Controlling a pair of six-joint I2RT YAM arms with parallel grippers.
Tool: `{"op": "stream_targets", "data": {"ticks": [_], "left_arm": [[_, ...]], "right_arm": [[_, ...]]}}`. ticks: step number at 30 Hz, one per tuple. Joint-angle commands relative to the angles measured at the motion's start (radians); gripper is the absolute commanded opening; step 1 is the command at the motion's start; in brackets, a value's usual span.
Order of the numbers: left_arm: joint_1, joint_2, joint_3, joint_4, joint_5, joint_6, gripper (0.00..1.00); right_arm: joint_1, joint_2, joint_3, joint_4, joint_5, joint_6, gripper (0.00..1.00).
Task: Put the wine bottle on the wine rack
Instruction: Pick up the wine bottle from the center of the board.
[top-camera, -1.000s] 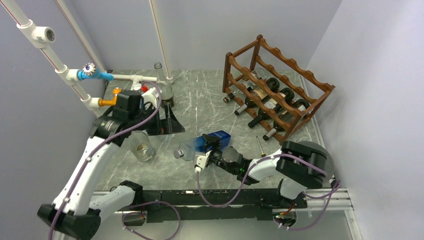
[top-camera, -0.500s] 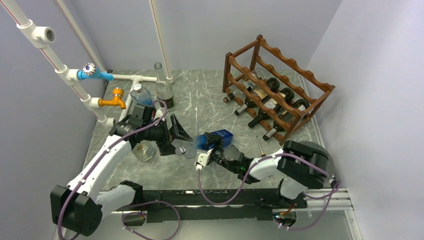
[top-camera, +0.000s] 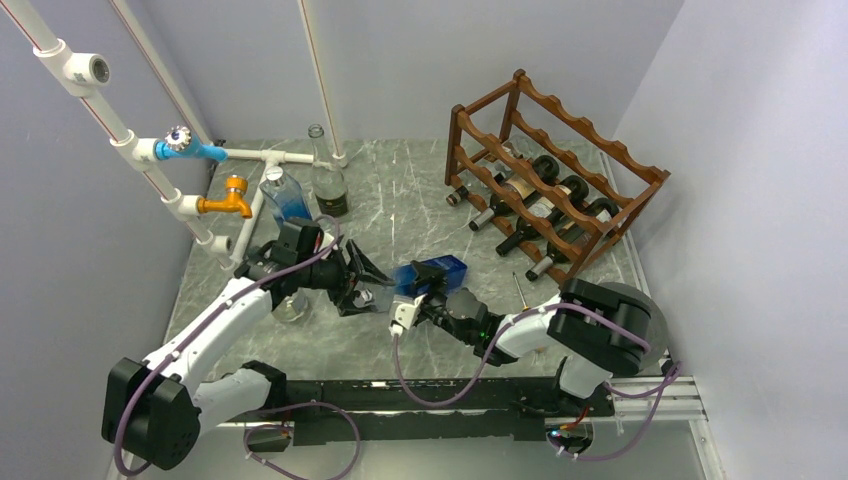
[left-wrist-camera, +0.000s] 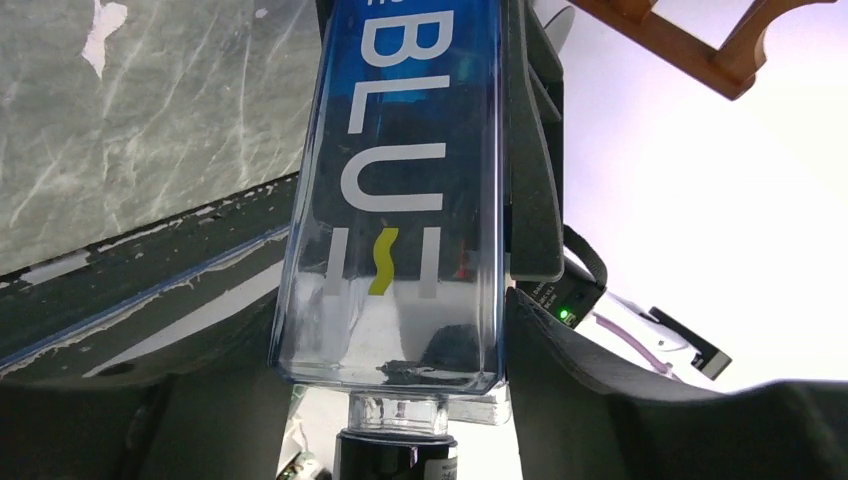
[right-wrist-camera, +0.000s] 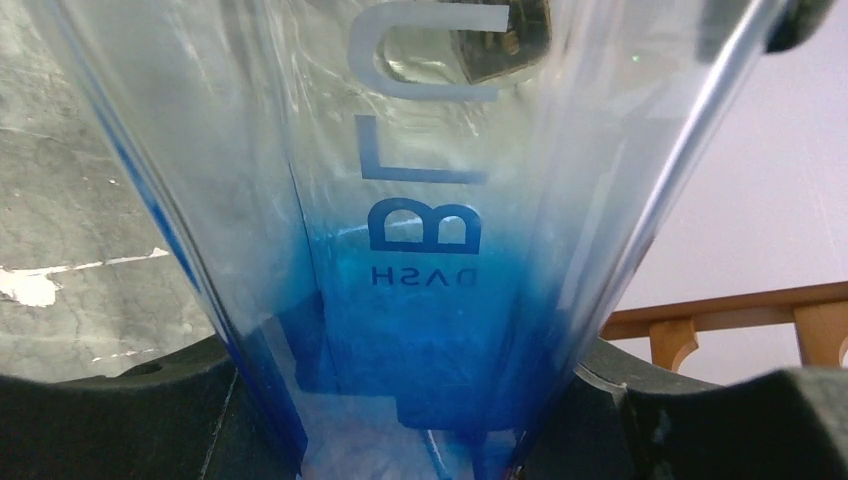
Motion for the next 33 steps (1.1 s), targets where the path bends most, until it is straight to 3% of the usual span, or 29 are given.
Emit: {"op": "stream_targets", "data": {"ticks": [1,3,4,5,6,10,15,18,22,25,30,33], "left_arm": [[-0.017,-0.030,-0.053,0.176,0.003,-0.117,0.54],[-0.017,-0.043,-0.053,0.200,-0.014,-0.115,0.33],[-0.017,-0.047,-0.039,0.186,-0.033,-0.092,0.10],[-0.016,-0.048,-0.015,0.158,-0.059,-0.075,0.02],[-0.016,-0.049,0.010,0.136,-0.086,-0.033,0.00],[-0.016,-0.063,0.083,0.133,-0.175,0.087,0.00],[-0.016,-0.104,0.143,0.120,-0.339,0.267,0.00],[-0.016,-0.121,0.172,0.116,-0.406,0.388,0.00],[-0.016,-0.132,0.188,0.128,-0.416,0.547,0.00],[-0.018,-0.154,0.171,0.141,-0.421,0.645,0.00],[-0.036,-0.223,0.138,0.122,-0.492,0.729,0.00],[-0.056,-0.278,0.114,0.128,-0.543,0.746,0.00]], "right_arm": [[0.006,-0.010,0.063,0.156,-0.017,-0.002,0.03],[0.006,-0.020,0.053,0.144,-0.007,0.027,0.29],[0.009,-0.031,0.042,0.146,0.000,0.047,0.43],[0.011,-0.050,0.028,0.139,0.002,0.072,0.80],[0.014,-0.078,0.020,0.100,-0.001,0.101,0.97],[0.015,-0.234,0.071,-0.385,-0.113,0.246,1.00],[0.015,-0.403,0.071,-0.672,-0.185,0.477,1.00],[0.015,-0.490,0.058,-0.743,-0.157,0.703,1.00],[0.011,-0.527,0.111,-0.885,0.099,1.133,1.00],[0.001,-0.517,0.207,-1.051,0.158,1.388,1.00],[-0.024,-0.524,0.327,-1.132,0.091,1.613,1.00],[-0.047,-0.512,0.425,-1.263,0.153,1.752,1.00]]}}
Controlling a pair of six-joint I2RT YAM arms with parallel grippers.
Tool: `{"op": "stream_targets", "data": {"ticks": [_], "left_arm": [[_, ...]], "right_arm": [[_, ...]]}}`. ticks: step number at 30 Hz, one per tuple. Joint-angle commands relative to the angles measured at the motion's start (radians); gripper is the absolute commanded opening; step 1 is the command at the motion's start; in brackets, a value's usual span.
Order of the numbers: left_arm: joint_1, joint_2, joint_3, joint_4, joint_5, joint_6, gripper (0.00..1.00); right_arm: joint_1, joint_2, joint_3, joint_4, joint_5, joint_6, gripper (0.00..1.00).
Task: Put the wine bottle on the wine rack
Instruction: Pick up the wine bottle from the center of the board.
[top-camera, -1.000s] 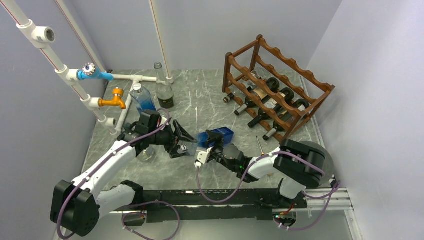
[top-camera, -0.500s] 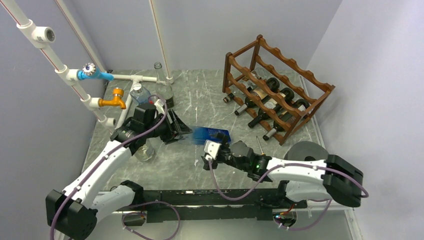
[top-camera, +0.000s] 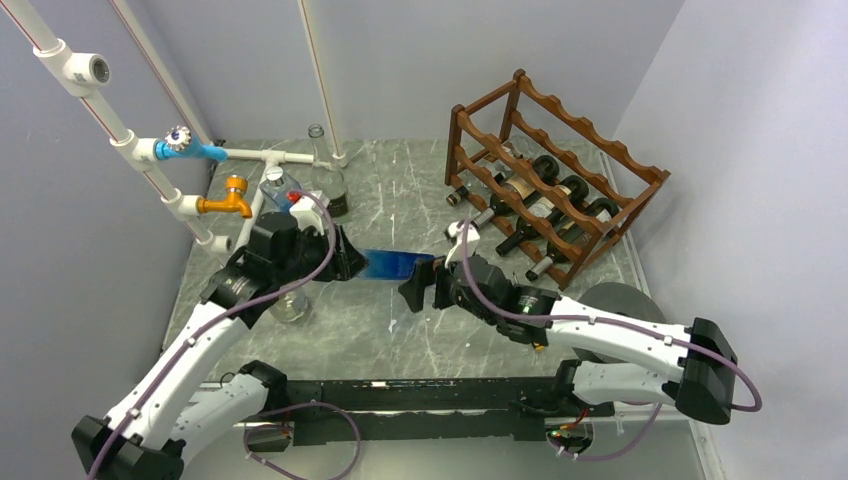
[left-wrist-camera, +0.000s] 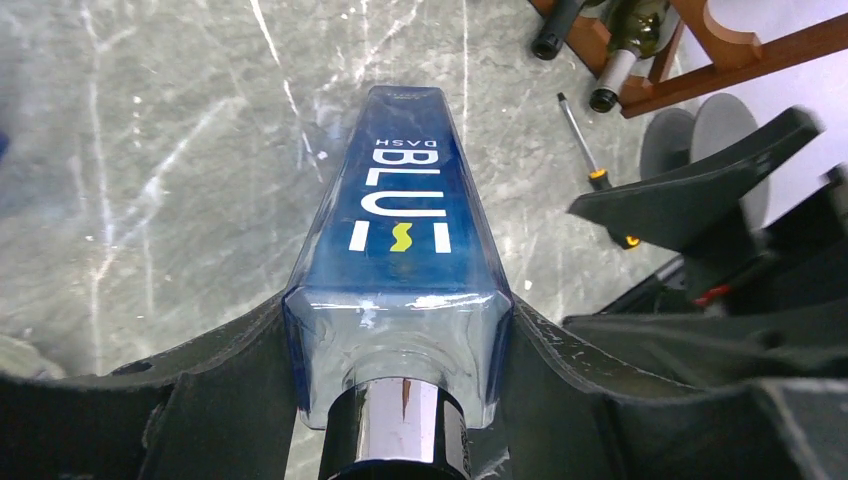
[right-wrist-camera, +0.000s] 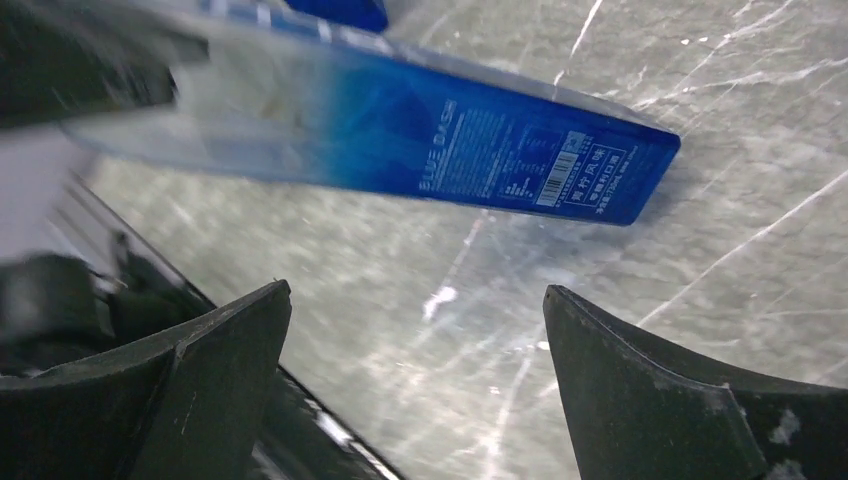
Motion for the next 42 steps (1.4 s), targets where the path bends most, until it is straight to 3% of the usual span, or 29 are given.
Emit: {"op": "stream_targets", "data": {"ticks": [1,6,12,17,23,27,32,42], "left_arm": [[-0.032,-0.108,-0.010,0.109,-0.097,0.084,0.00],[-0.092,-0.149,-0.059,0.157,-0.167,0.066,0.00],[-0.177,-0.183,-0.087,0.186,-0.266,0.080,0.00],[-0.204,-0.225,-0.113,0.181,-0.335,0.103,0.00],[-0.233,-0.244,-0.142,0.184,-0.344,0.094,0.00],[-0.248,-0.242,-0.151,0.185,-0.342,0.078,0.00],[-0.265,-0.245,-0.163,0.190,-0.349,0.068,0.00],[-0.285,-0.251,-0.170,0.189,-0.351,0.066,0.00]], "right_arm": [[-0.044,0.003,0.166,-0.210,0.095,0.384,1.00],[-0.175,0.059,0.219,-0.209,-0.006,0.662,1.00],[-0.195,0.181,0.350,-0.342,-0.002,0.872,1.00],[-0.200,0.268,0.356,-0.372,-0.090,1.044,1.00],[-0.214,0.386,0.287,-0.128,-0.321,1.149,1.00],[-0.214,0.467,0.321,-0.052,-0.395,1.137,1.00],[-0.216,0.509,0.334,-0.006,-0.397,1.152,0.99],[-0.216,0.472,0.311,0.017,-0.307,1.156,0.80]]}}
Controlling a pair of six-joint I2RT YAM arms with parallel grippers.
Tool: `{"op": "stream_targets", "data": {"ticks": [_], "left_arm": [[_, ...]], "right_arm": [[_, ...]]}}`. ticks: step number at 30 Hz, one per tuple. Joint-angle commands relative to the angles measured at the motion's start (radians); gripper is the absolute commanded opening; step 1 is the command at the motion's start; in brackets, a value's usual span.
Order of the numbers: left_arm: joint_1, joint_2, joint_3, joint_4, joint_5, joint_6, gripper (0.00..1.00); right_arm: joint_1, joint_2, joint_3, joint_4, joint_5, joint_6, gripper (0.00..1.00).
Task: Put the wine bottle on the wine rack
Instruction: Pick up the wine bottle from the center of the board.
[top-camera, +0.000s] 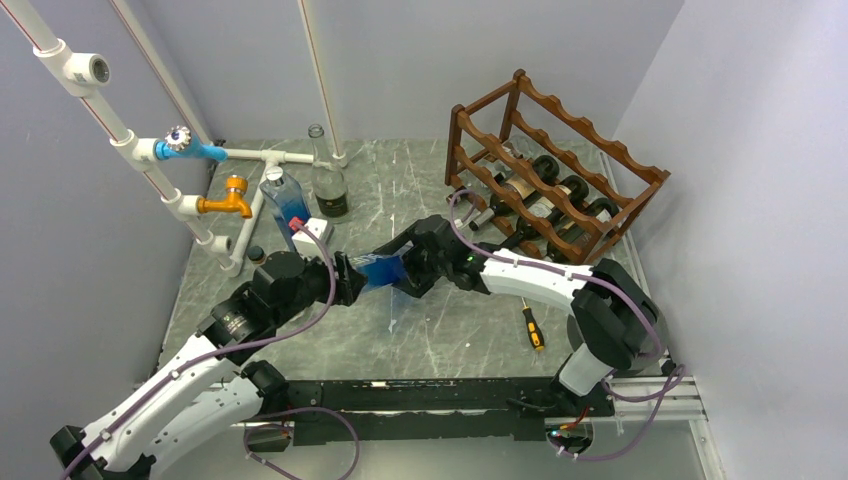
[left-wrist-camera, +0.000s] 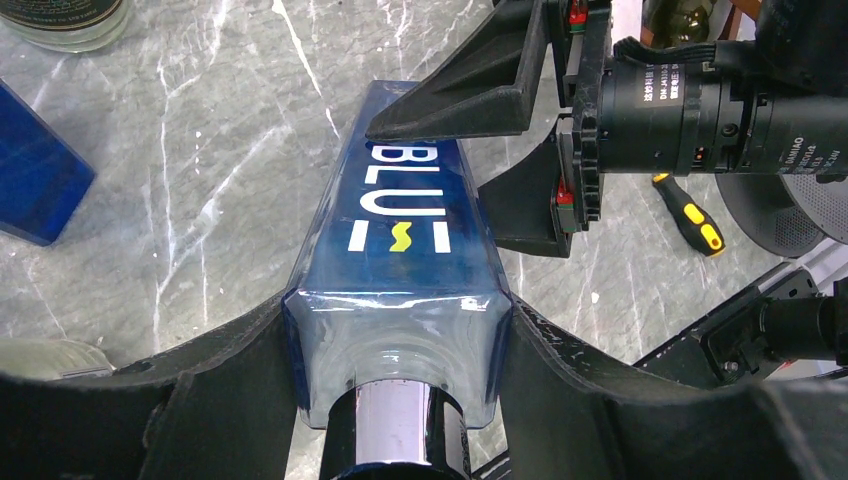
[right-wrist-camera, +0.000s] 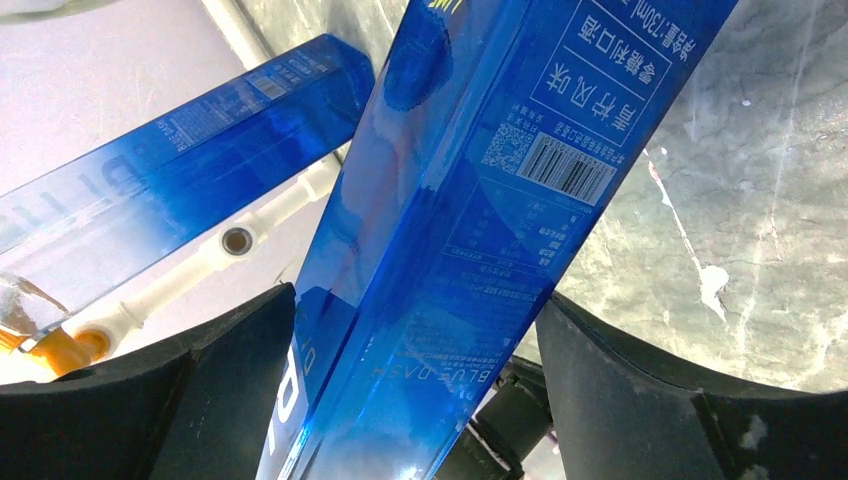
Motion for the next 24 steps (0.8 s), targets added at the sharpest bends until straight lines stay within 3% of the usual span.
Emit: {"op": "stream_targets", "data": {"ticks": [1,3,5,13,20,24], "left_arm": [[-0.016,-0.020,0.008,0.116,0.022,-0.012,0.00],[-0.021,-0.020,0.007,0.113,0.021,-0.013,0.00],[-0.024,-0.018,0.009,0.111,0.015,-0.007,0.00],[-0.034,-0.010,0.009,0.138,0.001,0.022,0.00],[-0.110,-0.002,0.000,0.154,-0.150,0.004,0.00],[-0.153,-0.014,0.009,0.177,-0.234,0.025,0.00]], "right_arm": [[0.007,-0.043,0.003,0.093,0.032,0.006,0.76],[0.007,-0.052,-0.009,0.120,0.033,0.024,0.70],[0.007,-0.049,-0.008,0.129,0.018,0.038,0.71],[0.015,-0.027,-0.013,0.178,-0.075,0.125,0.99],[0.016,0.001,0.014,0.201,-0.067,0.231,0.99],[0.002,0.014,0.009,0.264,-0.087,0.296,0.92]]}}
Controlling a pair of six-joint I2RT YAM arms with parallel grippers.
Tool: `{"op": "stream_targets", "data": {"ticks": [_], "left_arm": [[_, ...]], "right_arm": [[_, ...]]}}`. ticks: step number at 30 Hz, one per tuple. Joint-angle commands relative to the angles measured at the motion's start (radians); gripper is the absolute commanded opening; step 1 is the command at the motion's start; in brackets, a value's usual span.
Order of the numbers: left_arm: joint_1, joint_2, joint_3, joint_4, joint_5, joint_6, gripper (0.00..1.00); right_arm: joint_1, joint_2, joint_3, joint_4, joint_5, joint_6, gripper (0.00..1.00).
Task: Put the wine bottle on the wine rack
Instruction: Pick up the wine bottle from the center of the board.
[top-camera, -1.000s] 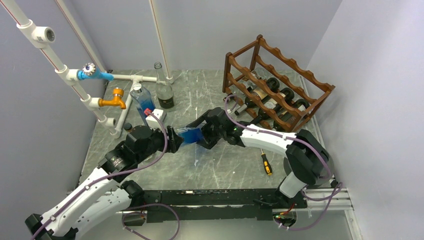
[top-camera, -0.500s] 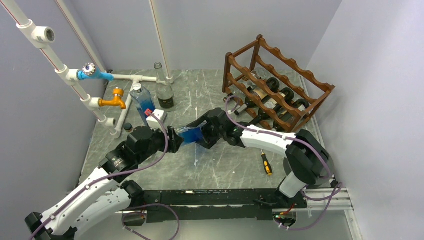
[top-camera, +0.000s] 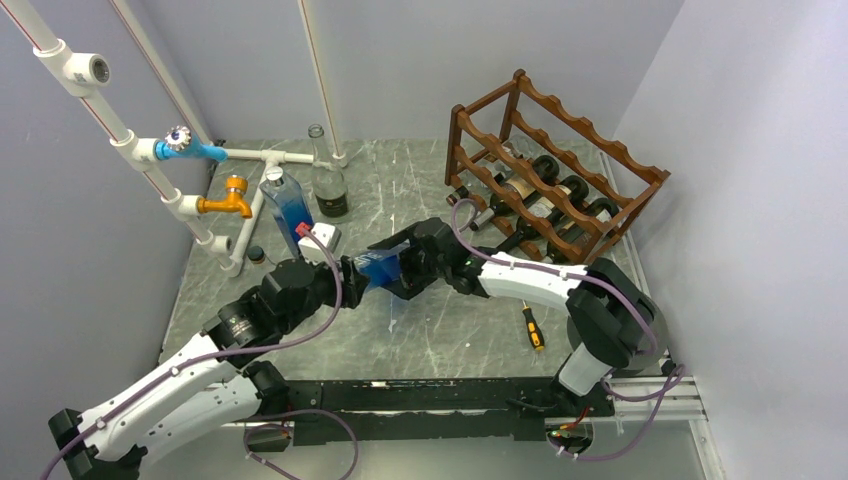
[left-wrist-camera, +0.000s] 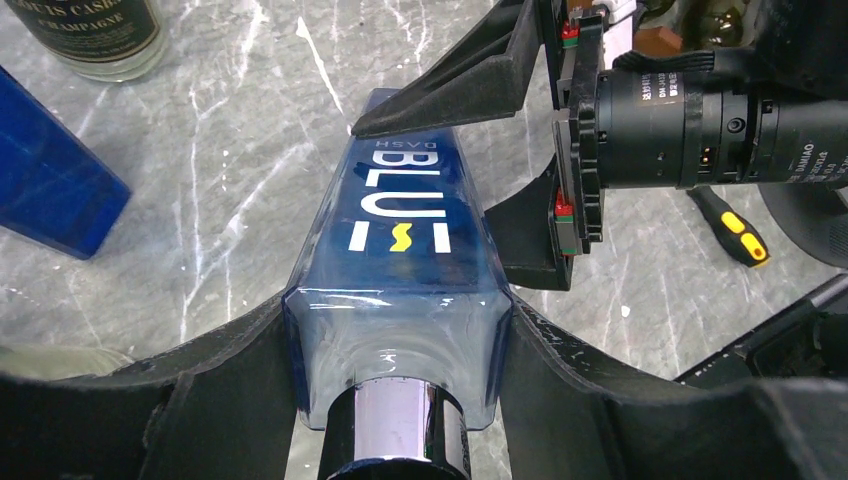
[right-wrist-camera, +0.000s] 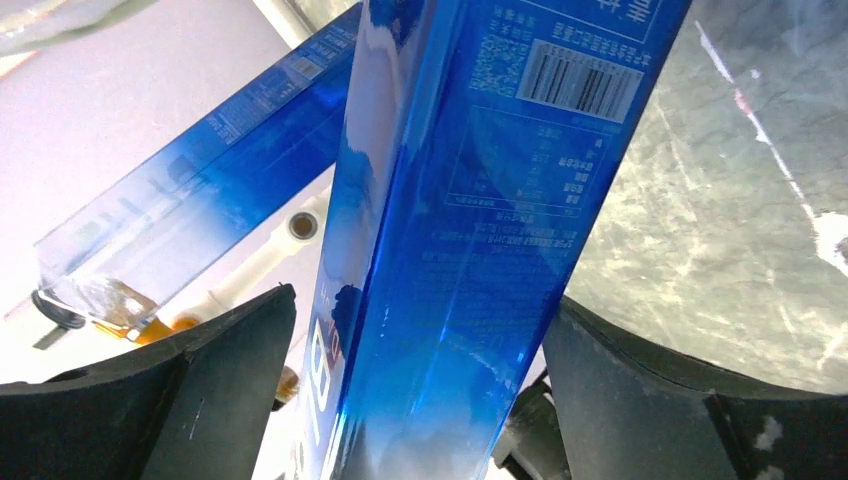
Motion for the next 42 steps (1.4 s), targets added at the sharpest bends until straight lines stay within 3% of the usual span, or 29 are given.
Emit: {"op": "stream_targets", "data": {"ticks": [1,9,14,16,21,22,24,25,28,32,35,37,42], "left_arm": [[-0.051,-0.017,0.023,0.155,-0.092,0.010,0.00],[-0.061,0.067,0.010,0.169,0.028,-0.021,0.00],[-0.086,0.076,-0.019,0.209,-0.013,-0.050,0.00],[-0.102,0.085,-0.023,0.220,-0.059,-0.065,0.00],[-0.126,0.127,-0.018,0.233,-0.076,-0.072,0.00],[-0.126,0.138,-0.009,0.216,-0.074,-0.076,0.00],[-0.126,0.167,0.025,0.142,-0.075,-0.092,0.01],[-0.126,0.181,0.041,0.098,-0.078,-0.099,0.11],[-0.126,0.190,0.054,0.032,-0.039,-0.085,0.46],[-0.125,0.121,0.026,0.040,0.020,-0.062,0.75],[-0.120,0.094,0.061,-0.011,0.029,-0.046,0.85],[-0.109,0.103,0.097,-0.042,0.055,-0.039,0.98],[-0.072,0.206,0.219,-0.138,0.115,-0.080,1.00]], "right_arm": [[-0.018,0.009,0.045,0.165,-0.042,0.112,0.91],[-0.029,0.031,0.075,0.190,-0.038,0.111,0.89],[-0.029,0.048,0.120,0.173,-0.022,0.110,0.88],[-0.029,0.053,0.132,0.181,-0.009,0.110,0.83],[-0.029,0.060,0.120,0.218,0.030,0.106,0.49],[-0.029,0.057,0.106,0.237,0.042,0.095,0.39],[-0.029,0.043,0.073,0.273,0.066,0.067,0.05],[-0.029,0.033,0.057,0.282,0.082,0.048,0.00],[-0.033,-0.001,0.017,0.344,0.145,-0.101,0.00],[-0.043,-0.047,-0.028,0.332,0.179,-0.283,0.00],[-0.050,-0.074,-0.089,0.399,0.173,-0.368,0.00],[-0.053,-0.087,-0.124,0.445,0.159,-0.415,0.00],[-0.057,-0.108,-0.194,0.576,0.127,-0.486,0.00]]}}
